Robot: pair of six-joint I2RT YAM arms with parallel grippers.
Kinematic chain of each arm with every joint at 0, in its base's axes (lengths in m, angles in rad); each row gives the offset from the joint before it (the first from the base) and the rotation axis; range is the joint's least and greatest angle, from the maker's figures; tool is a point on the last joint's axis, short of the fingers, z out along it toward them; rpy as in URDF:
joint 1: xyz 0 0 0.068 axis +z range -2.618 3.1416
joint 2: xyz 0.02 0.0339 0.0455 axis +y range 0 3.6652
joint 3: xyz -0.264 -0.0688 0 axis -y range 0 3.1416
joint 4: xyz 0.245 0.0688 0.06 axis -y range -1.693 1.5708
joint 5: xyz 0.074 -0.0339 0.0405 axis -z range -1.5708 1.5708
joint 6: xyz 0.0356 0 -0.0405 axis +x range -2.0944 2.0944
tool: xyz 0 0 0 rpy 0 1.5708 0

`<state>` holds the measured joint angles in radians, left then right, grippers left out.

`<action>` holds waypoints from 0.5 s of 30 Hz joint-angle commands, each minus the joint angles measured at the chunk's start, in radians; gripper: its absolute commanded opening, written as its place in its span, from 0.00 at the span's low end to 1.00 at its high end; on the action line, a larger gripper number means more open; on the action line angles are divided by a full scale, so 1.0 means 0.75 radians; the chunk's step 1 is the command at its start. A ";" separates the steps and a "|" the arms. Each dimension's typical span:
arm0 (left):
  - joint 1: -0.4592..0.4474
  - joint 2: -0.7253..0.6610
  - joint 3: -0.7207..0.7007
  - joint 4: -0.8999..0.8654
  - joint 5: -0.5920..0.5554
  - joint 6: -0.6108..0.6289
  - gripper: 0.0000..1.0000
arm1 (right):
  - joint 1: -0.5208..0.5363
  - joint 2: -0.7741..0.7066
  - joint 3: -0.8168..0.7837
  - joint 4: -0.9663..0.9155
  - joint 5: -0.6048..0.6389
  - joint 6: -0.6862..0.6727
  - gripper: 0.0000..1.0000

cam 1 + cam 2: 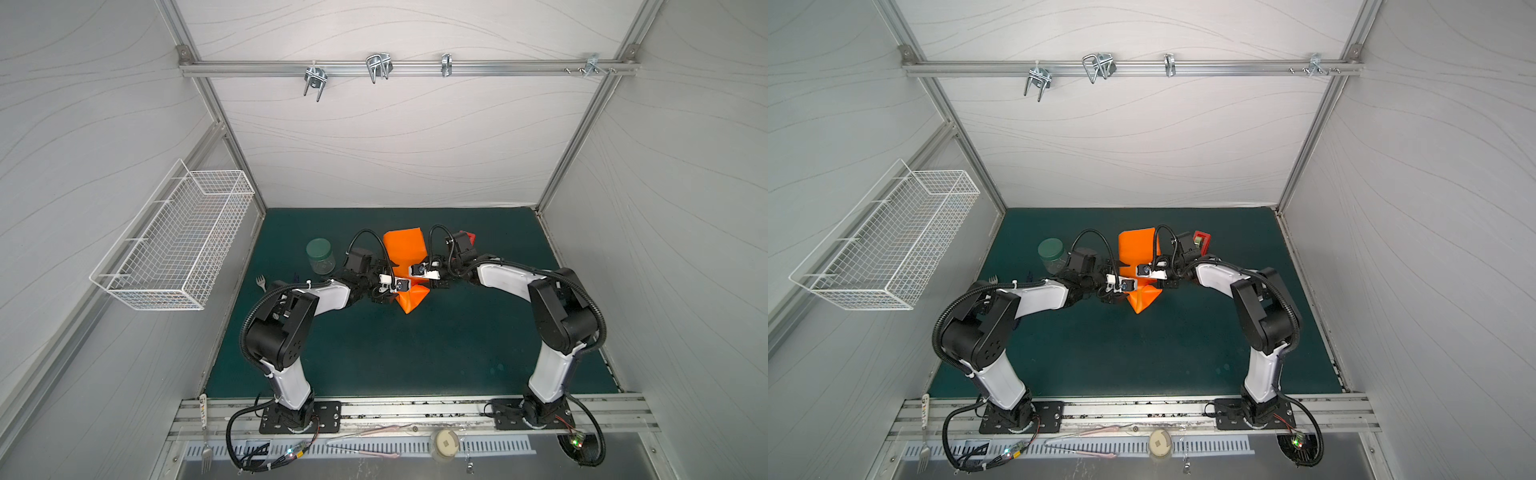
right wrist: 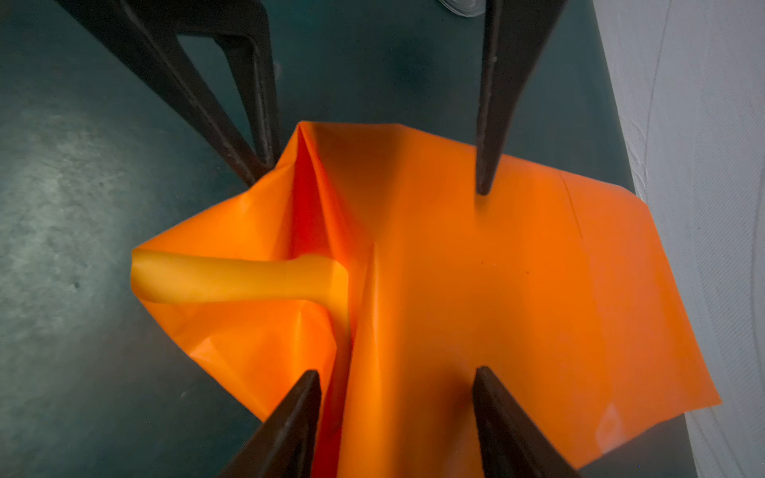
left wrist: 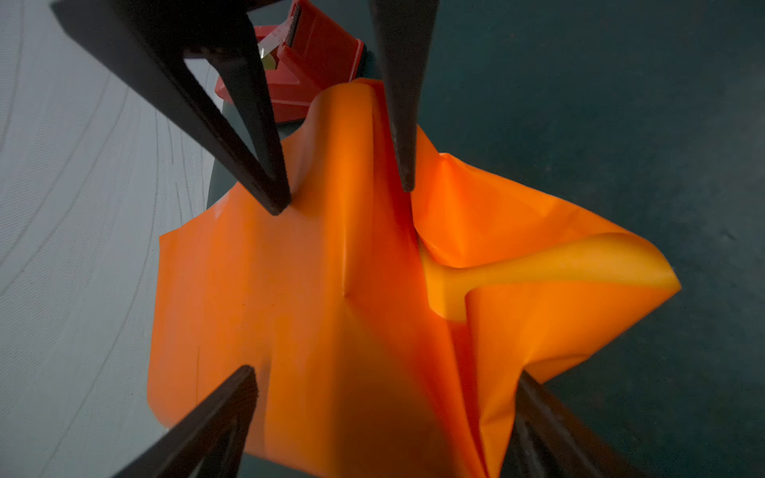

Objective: Wrap a gift box in wrapping paper
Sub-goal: Fold the wrapping paper for the gift box.

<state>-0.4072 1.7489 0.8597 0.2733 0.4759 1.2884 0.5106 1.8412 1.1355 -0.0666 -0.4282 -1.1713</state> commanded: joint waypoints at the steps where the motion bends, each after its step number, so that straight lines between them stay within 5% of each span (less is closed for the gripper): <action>1: -0.011 0.046 0.055 0.009 -0.024 -0.053 0.94 | -0.005 0.047 -0.070 -0.166 0.016 0.005 0.59; 8: -0.019 0.061 0.063 0.028 -0.019 -0.095 0.95 | -0.006 0.044 -0.075 -0.162 0.016 0.005 0.58; 15: -0.006 0.013 0.022 -0.137 0.054 0.138 0.99 | -0.008 0.044 -0.074 -0.171 0.025 0.003 0.57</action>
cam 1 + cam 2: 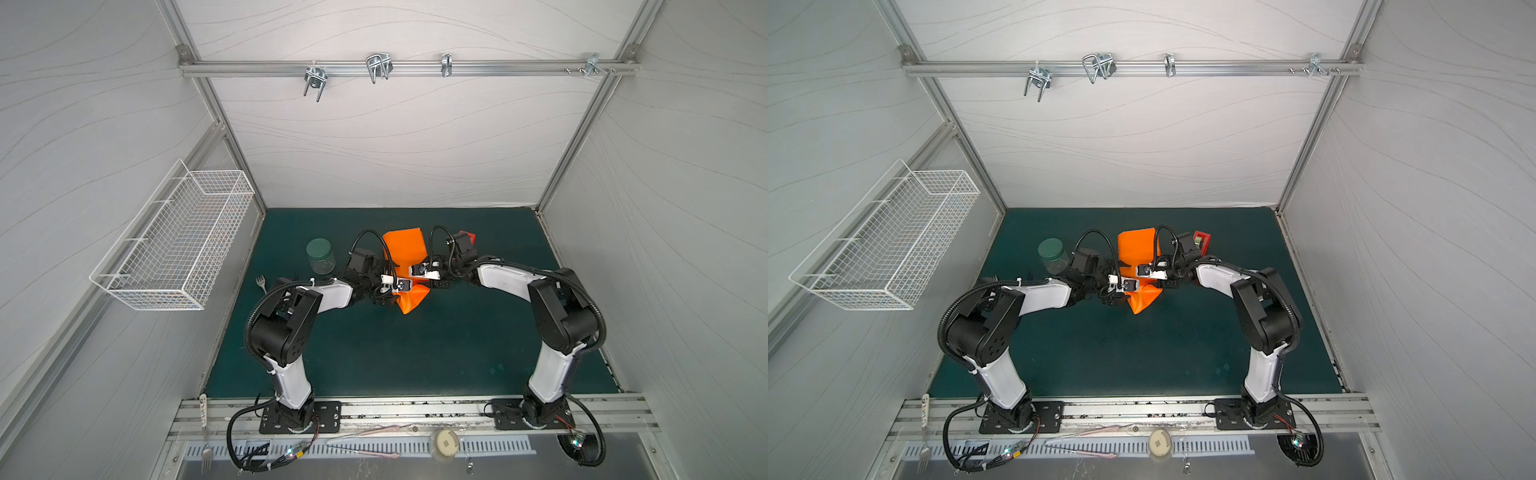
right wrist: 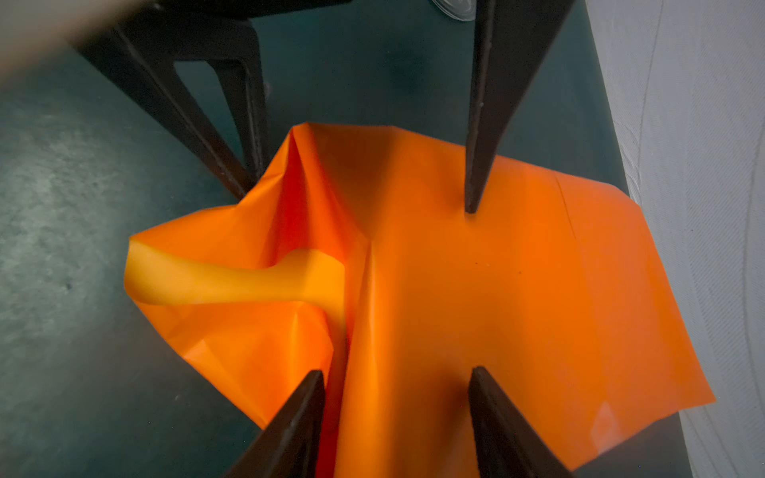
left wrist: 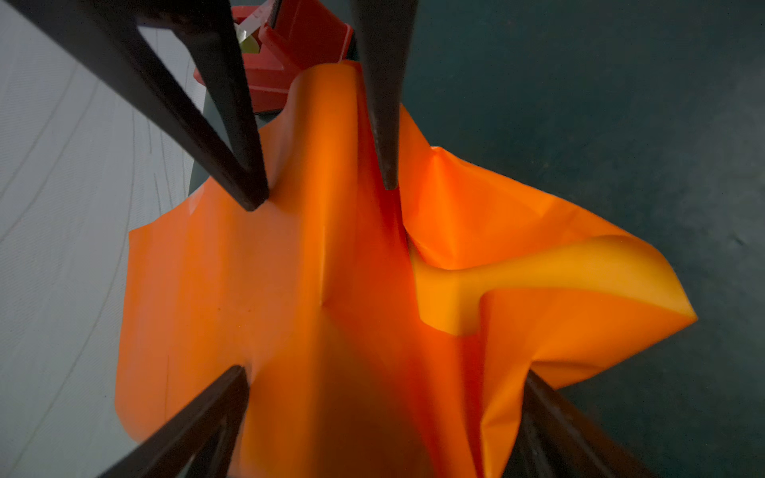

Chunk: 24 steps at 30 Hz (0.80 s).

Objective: Wrap a gift box in wrapping paper
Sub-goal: Fold the wrapping paper for the gift box.

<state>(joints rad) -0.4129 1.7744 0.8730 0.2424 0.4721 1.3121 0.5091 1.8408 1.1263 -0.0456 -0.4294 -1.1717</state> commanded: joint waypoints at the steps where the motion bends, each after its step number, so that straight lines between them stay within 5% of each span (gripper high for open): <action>1: 0.003 -0.020 0.005 -0.100 0.072 0.110 0.99 | -0.006 0.044 -0.062 -0.202 0.026 0.004 0.56; 13: 0.075 -0.021 0.021 -0.289 0.263 0.366 0.99 | 0.001 0.054 -0.066 -0.205 0.041 0.000 0.55; 24: 0.078 0.060 -0.004 -0.109 0.189 0.531 1.00 | 0.004 0.057 -0.070 -0.202 0.047 0.008 0.53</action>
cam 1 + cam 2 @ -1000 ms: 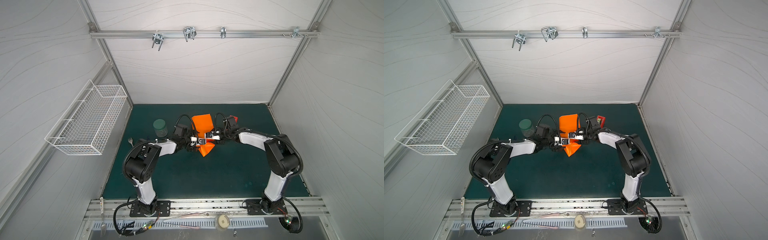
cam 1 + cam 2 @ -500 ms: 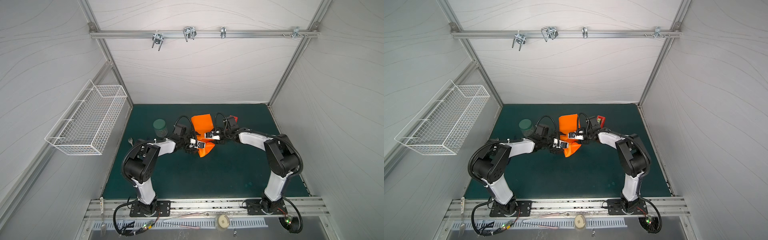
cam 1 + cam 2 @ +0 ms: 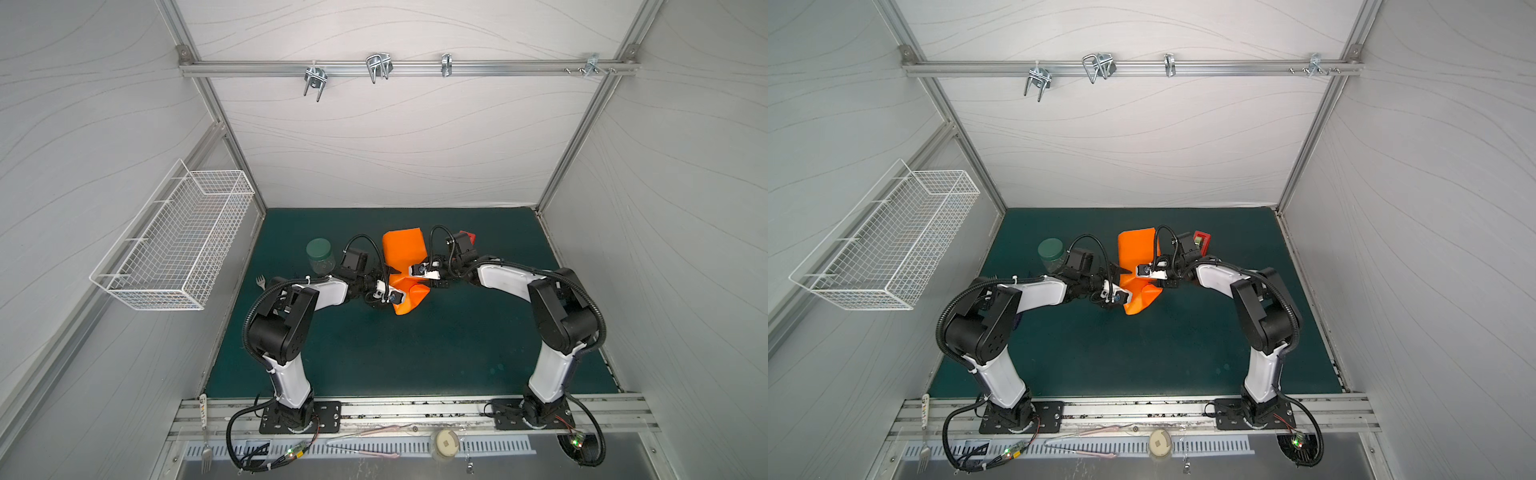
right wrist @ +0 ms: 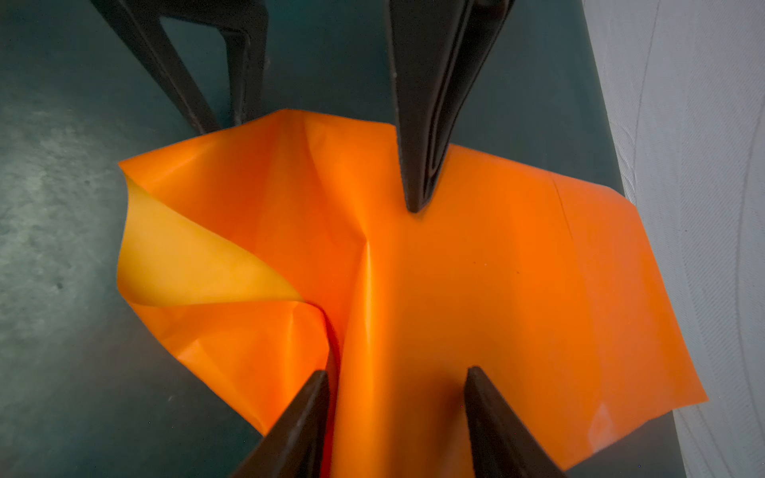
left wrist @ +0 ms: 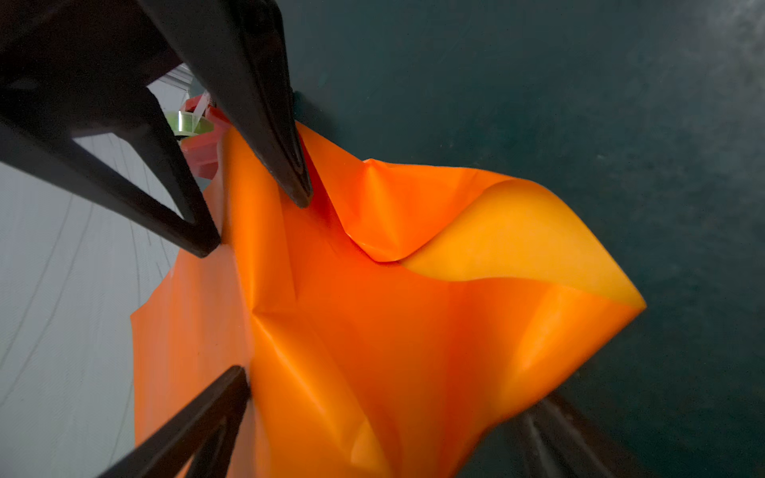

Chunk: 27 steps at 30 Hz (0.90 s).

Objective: Wrap a gift box in wrapping paper
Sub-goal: Fold the wrapping paper for the gift box.

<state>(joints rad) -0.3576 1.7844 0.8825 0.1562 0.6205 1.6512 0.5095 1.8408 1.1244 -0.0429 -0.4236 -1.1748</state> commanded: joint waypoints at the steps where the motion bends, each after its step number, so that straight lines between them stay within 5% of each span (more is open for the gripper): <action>1: 0.003 0.048 -0.022 0.006 -0.005 0.088 1.00 | 0.004 0.059 -0.066 -0.208 0.039 0.012 0.53; 9: -0.001 0.083 -0.056 0.038 0.019 0.182 0.99 | 0.004 0.055 -0.058 -0.216 0.045 0.014 0.53; 13: -0.023 0.104 -0.057 0.200 -0.009 0.031 0.99 | 0.004 0.055 -0.066 -0.208 0.047 0.022 0.52; 27: -0.044 0.095 0.000 0.171 -0.060 -0.329 0.94 | 0.000 0.041 -0.078 -0.203 0.043 0.017 0.51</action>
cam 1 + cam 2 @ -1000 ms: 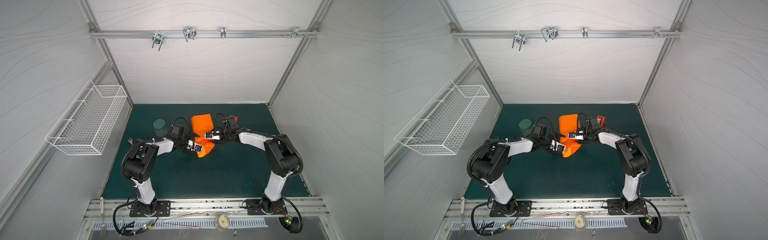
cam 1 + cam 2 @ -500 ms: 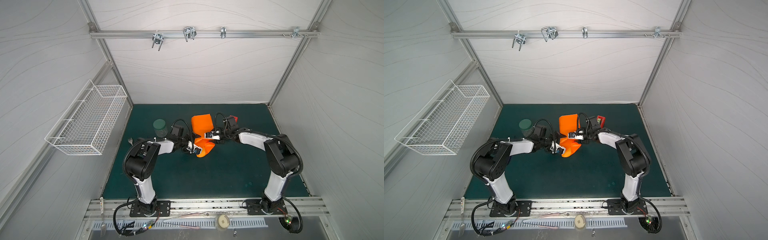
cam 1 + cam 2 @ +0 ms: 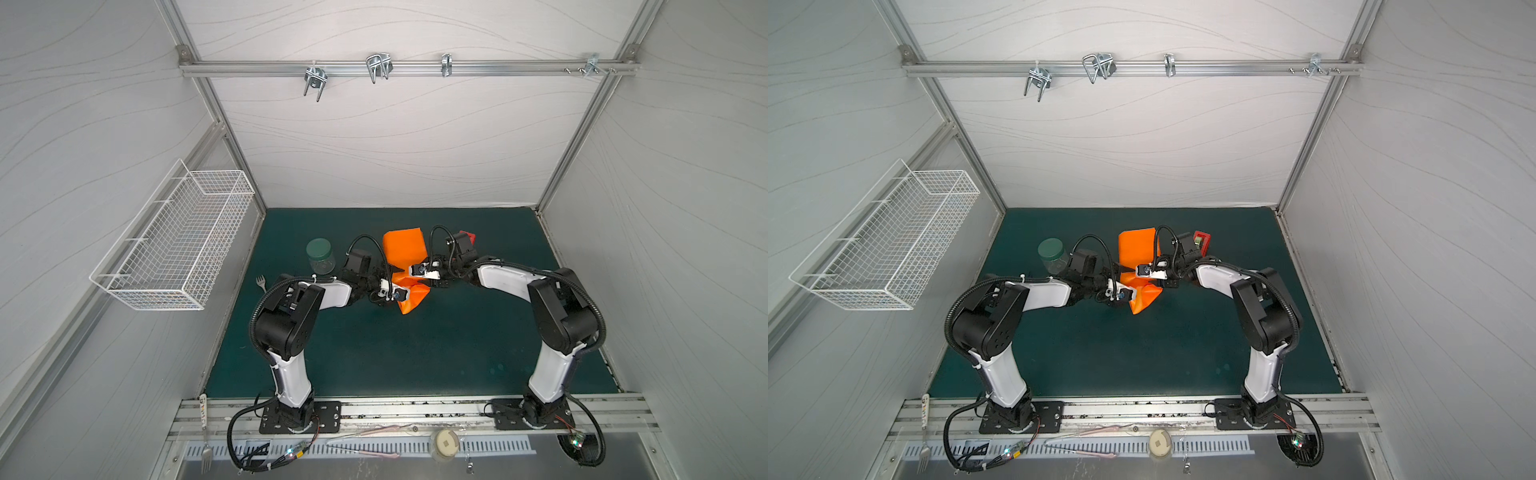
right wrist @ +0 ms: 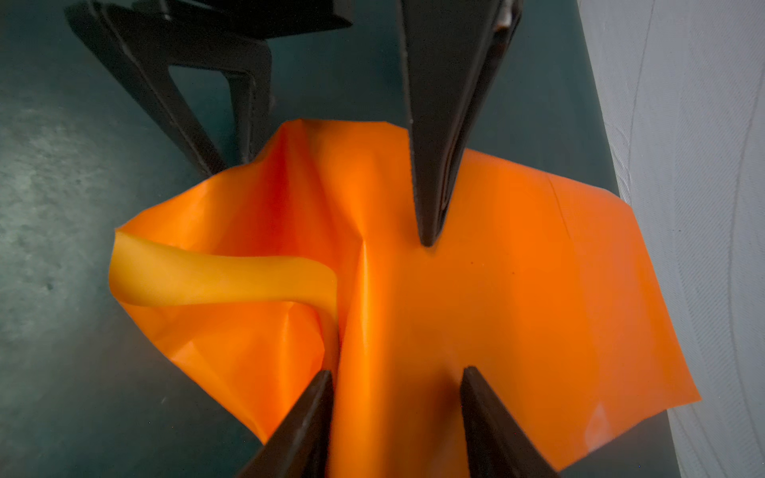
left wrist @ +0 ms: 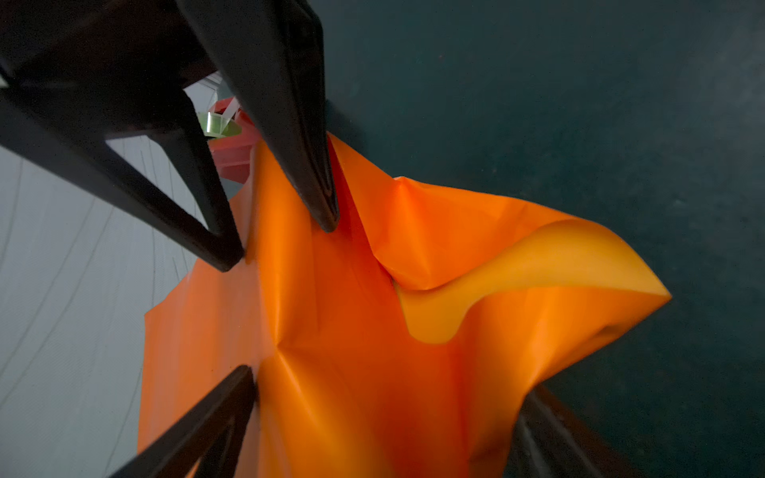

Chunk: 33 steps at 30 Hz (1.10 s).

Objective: Wrap a gift box in wrapping paper
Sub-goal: Fold the wrapping paper for the gift box.

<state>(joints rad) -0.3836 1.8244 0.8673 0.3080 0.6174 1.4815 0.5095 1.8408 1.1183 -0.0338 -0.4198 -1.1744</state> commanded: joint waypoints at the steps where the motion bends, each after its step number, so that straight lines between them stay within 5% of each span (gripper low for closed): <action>1: -0.012 0.053 0.015 0.004 -0.073 -0.104 0.94 | 0.000 0.041 -0.071 -0.214 0.040 0.018 0.51; 15: -0.039 0.131 0.030 0.141 -0.219 -0.216 0.88 | -0.011 0.019 -0.100 -0.207 0.001 0.013 0.50; 33: -0.063 0.218 -0.058 0.363 -0.330 0.045 0.94 | -0.050 -0.110 -0.128 -0.167 -0.111 0.101 0.58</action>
<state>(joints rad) -0.4316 1.9350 0.8486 0.6262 0.4229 1.4708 0.4812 1.7748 1.0565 -0.0540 -0.4797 -1.1210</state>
